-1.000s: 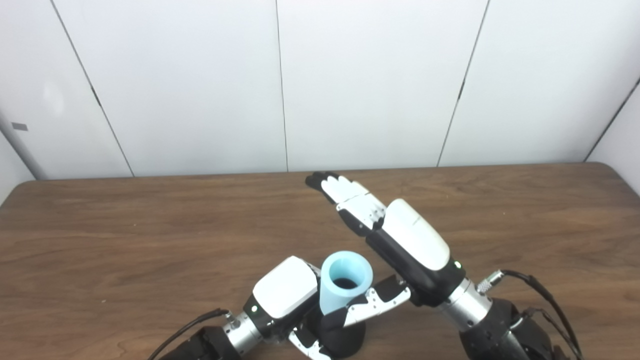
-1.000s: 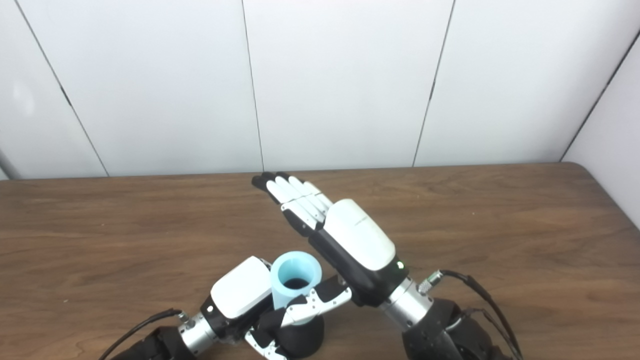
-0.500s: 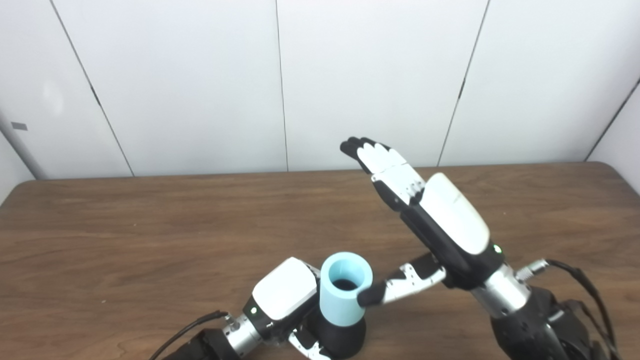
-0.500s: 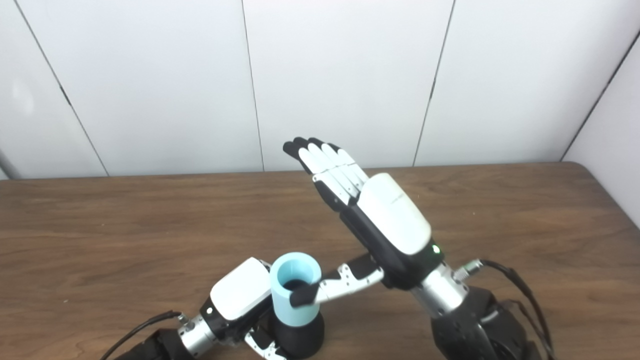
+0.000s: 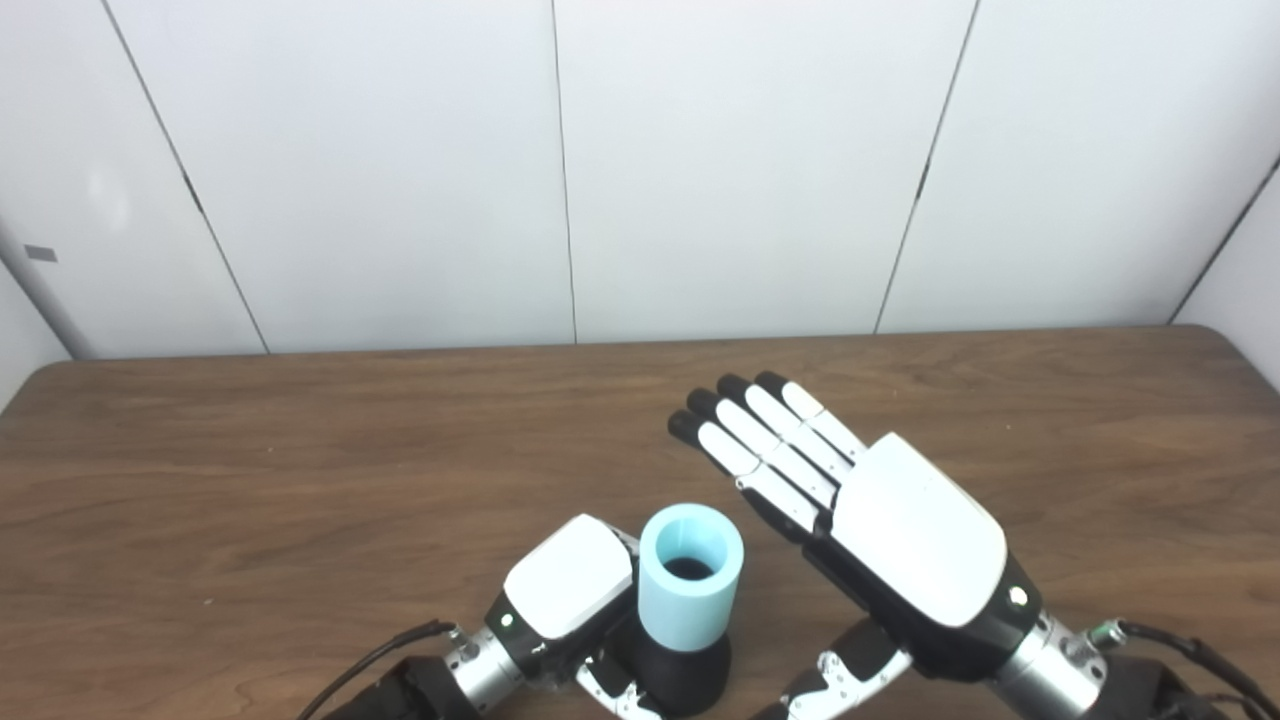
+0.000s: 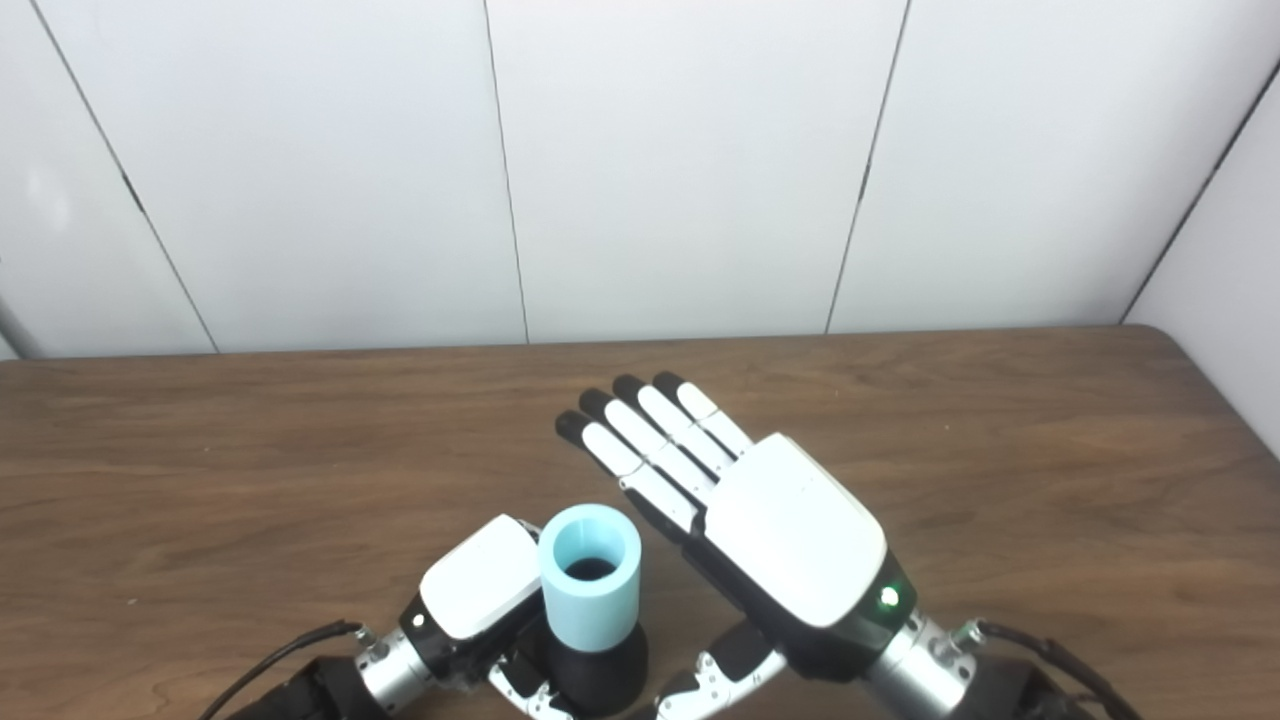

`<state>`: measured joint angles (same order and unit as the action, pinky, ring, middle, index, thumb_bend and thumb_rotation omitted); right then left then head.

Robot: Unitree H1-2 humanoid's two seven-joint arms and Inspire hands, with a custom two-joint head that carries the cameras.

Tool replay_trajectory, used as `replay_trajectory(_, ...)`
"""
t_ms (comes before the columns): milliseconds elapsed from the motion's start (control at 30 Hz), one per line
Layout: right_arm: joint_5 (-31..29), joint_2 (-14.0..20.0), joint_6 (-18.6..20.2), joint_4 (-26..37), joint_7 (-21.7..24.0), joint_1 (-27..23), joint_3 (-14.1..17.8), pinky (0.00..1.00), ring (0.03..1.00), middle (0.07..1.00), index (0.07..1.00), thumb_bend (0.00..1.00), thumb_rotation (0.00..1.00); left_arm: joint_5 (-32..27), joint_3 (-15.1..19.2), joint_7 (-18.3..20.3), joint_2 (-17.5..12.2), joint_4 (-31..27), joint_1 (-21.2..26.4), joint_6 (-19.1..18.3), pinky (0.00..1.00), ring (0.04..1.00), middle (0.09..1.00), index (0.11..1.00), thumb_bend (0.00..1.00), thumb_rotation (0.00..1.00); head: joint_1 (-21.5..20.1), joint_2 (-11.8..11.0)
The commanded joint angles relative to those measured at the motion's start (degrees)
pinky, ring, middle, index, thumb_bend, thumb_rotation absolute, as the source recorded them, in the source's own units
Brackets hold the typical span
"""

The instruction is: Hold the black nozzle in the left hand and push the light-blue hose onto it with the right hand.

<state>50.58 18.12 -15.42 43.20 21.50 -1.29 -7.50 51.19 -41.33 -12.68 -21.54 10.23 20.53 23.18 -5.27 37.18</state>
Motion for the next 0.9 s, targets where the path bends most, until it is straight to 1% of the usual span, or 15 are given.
replay_trajectory(0,0.57,0.69,-2.16,1.63,-0.42,-0.15,-0.06,1.0,1.0,1.0,1.0,1.0,0.97,2.43,-3.71,7.3,-1.07,3.99,-3.96,1.46,0.43,0.548,0.514,0.462,0.52,0.0,-0.08,0.0)
replay_trajectory(100,1.13,0.45,-3.07,1.4,-0.36,0.83,-0.37,1.0,0.997,1.0,1.0,1.0,0.94,2.22,-3.68,7.51,-1.05,4.09,-3.99,1.4,0.43,0.548,0.514,0.462,0.52,0.0,-0.12,-0.03)
replay_trajectory(200,1.61,-0.11,-3.54,0.95,-0.31,1.85,-0.78,1.0,0.991,1.0,1.0,1.0,0.94,2.27,-3.78,7.82,-1.18,3.9,-3.93,1.33,0.43,0.55,0.515,0.461,0.52,0.0,-0.12,-0.03)
replay_trajectory(400,2.02,-0.53,-4.65,0.44,-0.23,2.93,-1.42,1.0,0.989,1.0,0.982,1.0,0.93,2.44,-3.91,9.53,-1.4,2.79,-3.94,0.21,0.44,0.561,0.517,0.463,0.51,0.0,0.04,-0.03)
replay_trajectory(600,2.6,-0.78,-5.85,-0.36,-0.76,3.58,-2.46,1.0,0.972,1.0,0.962,1.0,0.95,2.17,-3.7,8.07,-1.19,3.41,-4.04,1.03,0.43,0.547,0.514,0.462,0.52,0.0,0.1,0.01)
replay_trajectory(733,3.41,-1.28,-6.86,-0.81,-1.18,3.68,-2.8,1.0,0.963,1.0,0.954,1.0,0.98,2.34,-3.79,8.24,-1.31,3.2,-4.02,1.02,0.43,0.548,0.514,0.463,0.52,0.0,0.1,0.02)
replay_trajectory(867,3.57,-1.27,-6.63,-0.53,0.5,3.72,-3.18,1.0,0.968,0.999,0.943,1.0,0.98,2.12,-3.82,9.01,-1.4,2.73,-4.1,0.68,0.44,0.552,0.516,0.462,0.52,0.0,0.15,0.16)
